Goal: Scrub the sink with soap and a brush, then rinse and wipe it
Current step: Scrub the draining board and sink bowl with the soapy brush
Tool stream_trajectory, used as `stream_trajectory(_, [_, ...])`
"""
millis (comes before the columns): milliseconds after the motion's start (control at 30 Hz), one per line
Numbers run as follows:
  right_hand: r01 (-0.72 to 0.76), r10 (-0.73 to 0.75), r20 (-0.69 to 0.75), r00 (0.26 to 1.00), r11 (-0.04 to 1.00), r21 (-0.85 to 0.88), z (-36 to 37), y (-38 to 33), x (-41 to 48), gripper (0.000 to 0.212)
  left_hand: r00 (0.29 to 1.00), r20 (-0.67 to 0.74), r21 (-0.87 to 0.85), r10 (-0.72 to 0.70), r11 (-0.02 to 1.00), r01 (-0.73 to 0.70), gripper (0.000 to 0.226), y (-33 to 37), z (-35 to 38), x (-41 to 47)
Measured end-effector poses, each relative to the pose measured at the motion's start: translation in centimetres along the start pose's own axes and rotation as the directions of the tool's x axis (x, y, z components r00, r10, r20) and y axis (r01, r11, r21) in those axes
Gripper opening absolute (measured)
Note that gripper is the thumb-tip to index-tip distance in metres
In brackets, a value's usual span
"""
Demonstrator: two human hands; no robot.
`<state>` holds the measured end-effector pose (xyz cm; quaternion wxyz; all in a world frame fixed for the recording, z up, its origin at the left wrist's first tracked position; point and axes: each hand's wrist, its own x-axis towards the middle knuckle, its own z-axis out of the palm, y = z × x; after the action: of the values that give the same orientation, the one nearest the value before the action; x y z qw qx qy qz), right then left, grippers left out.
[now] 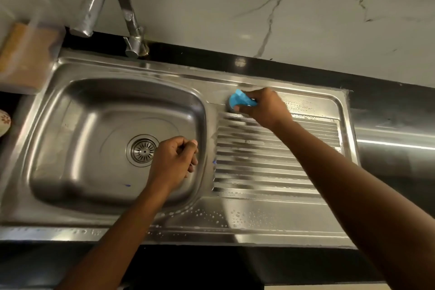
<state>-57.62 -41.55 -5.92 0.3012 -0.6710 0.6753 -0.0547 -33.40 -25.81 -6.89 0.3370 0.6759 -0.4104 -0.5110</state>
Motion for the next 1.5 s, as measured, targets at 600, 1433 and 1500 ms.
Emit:
stream_trajectory(600, [0.053, -0.053, -0.042, 0.998, 0.999, 0.006, 4.4, -5.0, -0.3, 0.058, 1.000, 0.021, 0.008, -0.007, 1.000, 0.007, 0.028, -1.3, -4.0, -0.5])
stream_trajectory(1433, [0.005, -0.001, 0.031, 1.000, 0.993, -0.121, 4.0, -4.5, -6.6, 0.054, 0.999, 0.042, 0.026, 0.005, 1.000, -0.006, 0.030, -1.6, -6.3, -2.3])
stream_trajectory(1500, [0.022, -0.015, 0.051, 0.999, 0.989, -0.149, 4.1, -3.9, -8.3, 0.049, 0.999, 0.054, 0.019, 0.008, 1.000, -0.009, 0.030, -1.6, -6.3, -2.6])
